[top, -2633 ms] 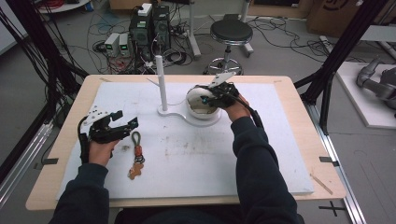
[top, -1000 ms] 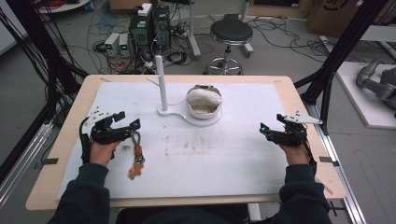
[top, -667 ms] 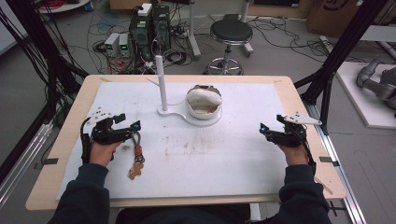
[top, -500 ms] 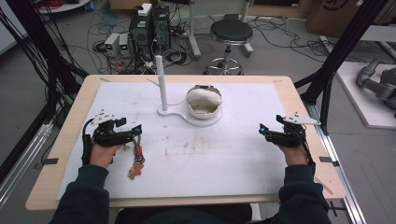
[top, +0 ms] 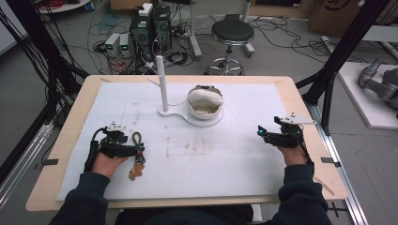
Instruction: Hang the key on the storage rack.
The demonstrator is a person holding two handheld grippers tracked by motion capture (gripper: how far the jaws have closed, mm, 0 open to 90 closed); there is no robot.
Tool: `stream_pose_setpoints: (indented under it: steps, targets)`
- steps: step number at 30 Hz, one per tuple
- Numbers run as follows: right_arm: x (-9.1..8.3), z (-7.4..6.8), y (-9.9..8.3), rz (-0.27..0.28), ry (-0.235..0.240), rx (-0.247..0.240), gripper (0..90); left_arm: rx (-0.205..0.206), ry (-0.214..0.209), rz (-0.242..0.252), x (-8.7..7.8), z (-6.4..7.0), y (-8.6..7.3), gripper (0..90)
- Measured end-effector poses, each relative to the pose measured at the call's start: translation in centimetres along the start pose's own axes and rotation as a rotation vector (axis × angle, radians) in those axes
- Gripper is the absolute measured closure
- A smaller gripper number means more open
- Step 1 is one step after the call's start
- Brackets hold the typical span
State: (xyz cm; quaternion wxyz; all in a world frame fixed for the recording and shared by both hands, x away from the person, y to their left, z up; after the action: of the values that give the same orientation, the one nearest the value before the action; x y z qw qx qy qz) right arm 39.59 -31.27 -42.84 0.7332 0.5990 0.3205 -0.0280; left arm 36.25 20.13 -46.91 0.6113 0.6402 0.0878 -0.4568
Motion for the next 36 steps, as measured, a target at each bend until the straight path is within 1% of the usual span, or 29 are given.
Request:
stream_pose_setpoints:
  steps: [1, 2, 3, 4, 5, 6, 7, 9, 10, 11, 14, 15, 18, 19, 20, 21, 22, 23, 24, 25, 26, 28, 29, 31, 32, 33, 34, 35, 36]
  targets:
    - [0.0, 0.0, 0.0, -0.001, -0.001, -0.004, 20.9, 0.016, -0.003, -0.025, 0.2, 0.2, -0.2, 23.2]
    - [0.1, 0.0, 0.0, -0.003, 0.003, -0.009, 20.9, 0.052, 0.006, -0.067, 0.7, 0.6, -0.5, 23.3]
    - [0.1, 0.0, 0.0, -0.003, 0.002, -0.009, 20.9, 0.052, 0.006, -0.067, 0.7, 0.6, -0.5, 23.7]
    - [0.1, 0.0, 0.0, -0.003, 0.002, -0.009, 20.9, 0.087, 0.033, -0.074, 0.7, 0.8, -0.5, 23.7]
    - [0.1, 0.0, 0.0, -0.003, 0.004, -0.012, 21.0, 0.103, 0.046, -0.084, 0.7, 0.8, -0.4, 32.3]
    - [0.1, 0.0, 0.0, -0.003, 0.004, -0.012, 21.0, 0.120, 0.040, -0.081, 0.6, 0.9, -0.3, 32.3]
    - [0.1, 0.0, 0.0, -0.003, 0.003, -0.011, 21.0, 0.130, 0.024, -0.072, 0.6, 1.0, -0.2, 42.4]
    - [0.1, 0.0, -0.1, -0.007, 0.002, -0.005, 21.0, 0.147, 0.017, -0.069, 0.6, 0.9, -0.2, 56.6]
    - [0.1, 0.0, -0.1, -0.007, 0.002, -0.005, 21.0, 0.157, 0.012, -0.067, 0.6, 0.8, -0.1, 56.6]
    - [0.1, 0.0, -0.1, -0.007, 0.002, -0.008, 21.0, 0.162, 0.005, -0.063, 0.6, 0.8, 0.0, 64.6]
    - [0.1, 0.0, -0.1, -0.009, -0.001, -0.013, 21.0, 0.193, -0.007, -0.039, 0.9, 0.7, 0.3, 68.1]
    - [0.1, -0.1, -0.1, -0.011, 0.001, -0.014, 21.0, 0.203, -0.024, -0.024, 1.0, 0.7, 0.4, 68.7]
    - [0.2, -0.2, -0.1, -0.014, 0.000, -0.020, 21.0, 0.250, -0.054, 0.048, 1.4, 0.9, 1.0, 68.7]
    - [0.2, -0.2, -0.1, -0.016, 0.000, -0.021, 21.0, 0.268, -0.041, 0.107, 1.4, 1.0, 1.5, 67.9]
    - [0.2, -0.2, -0.1, -0.016, 0.000, -0.021, 21.0, 0.268, -0.041, 0.107, 1.4, 1.0, 1.5, 65.3]
    - [0.2, -0.2, -0.1, -0.015, 0.000, -0.019, 21.0, 0.249, -0.026, 0.124, 1.3, 0.9, 1.7, 65.3]
    - [0.2, -0.2, -0.1, -0.015, 0.001, -0.020, 21.0, 0.224, -0.024, 0.134, 1.2, 0.9, 1.8, 49.0]
    - [0.2, -0.2, -0.1, -0.015, 0.001, -0.020, 21.0, 0.197, -0.017, 0.126, 1.2, 0.8, 1.8, 49.0]
    - [0.2, -0.1, -0.1, -0.013, 0.000, -0.017, 21.0, 0.182, -0.011, 0.122, 1.1, 0.8, 1.8, 44.0]
    - [0.2, -0.1, -0.1, -0.014, 0.000, -0.015, 21.0, 0.186, 0.006, 0.111, 1.1, 0.8, 1.6, 42.9]
    - [0.2, -0.1, -0.1, -0.014, 0.000, -0.015, 21.0, 0.182, 0.020, 0.096, 1.1, 0.9, 1.5, 42.9]
    - [0.2, 0.0, -0.1, -0.012, 0.000, -0.016, 21.0, 0.138, 0.037, 0.050, 1.3, 1.0, 1.0, 42.6]
    - [0.2, 0.0, -0.1, -0.012, 0.001, -0.014, 21.0, 0.115, 0.049, 0.009, 1.8, 1.1, 0.5, 42.8]
    - [0.2, 0.0, -0.1, -0.012, 0.001, -0.012, 21.0, 0.120, 0.056, 0.001, 2.0, 1.1, 0.4, 43.9]
    - [0.2, -0.1, -0.1, -0.016, 0.001, -0.014, 21.0, 0.127, 0.056, 0.002, 2.0, 1.2, 0.5, 50.1]
    - [0.2, -0.1, -0.1, -0.015, 0.003, -0.016, 21.0, 0.137, 0.044, 0.005, 2.1, 1.3, 0.6, 63.5]
    - [0.2, -0.1, -0.1, -0.015, 0.003, -0.016, 21.0, 0.171, 0.041, 0.011, 2.2, 1.5, 0.6, 63.5]
    - [0.2, -0.2, -0.1, -0.015, 0.003, -0.020, 21.0, 0.186, 0.040, 0.010, 2.2, 1.6, 0.7, 68.0]
    - [0.2, -0.2, -0.1, -0.015, 0.003, -0.020, 21.0, 0.191, 0.033, 0.009, 2.2, 1.7, 0.7, 68.0]
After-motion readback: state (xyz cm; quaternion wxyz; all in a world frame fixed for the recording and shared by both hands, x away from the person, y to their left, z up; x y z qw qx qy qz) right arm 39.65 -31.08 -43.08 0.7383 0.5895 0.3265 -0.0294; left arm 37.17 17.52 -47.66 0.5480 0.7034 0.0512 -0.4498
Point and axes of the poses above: each handheld gripper's, and its own axes: x roughly forward along the jaws, y roughly out of its top, z roughly to its right, the point moved 5 cm from there along x, roughly forward along the jaws, and after that the axes turned 3 degrees about -y, right-handed, at the moved point
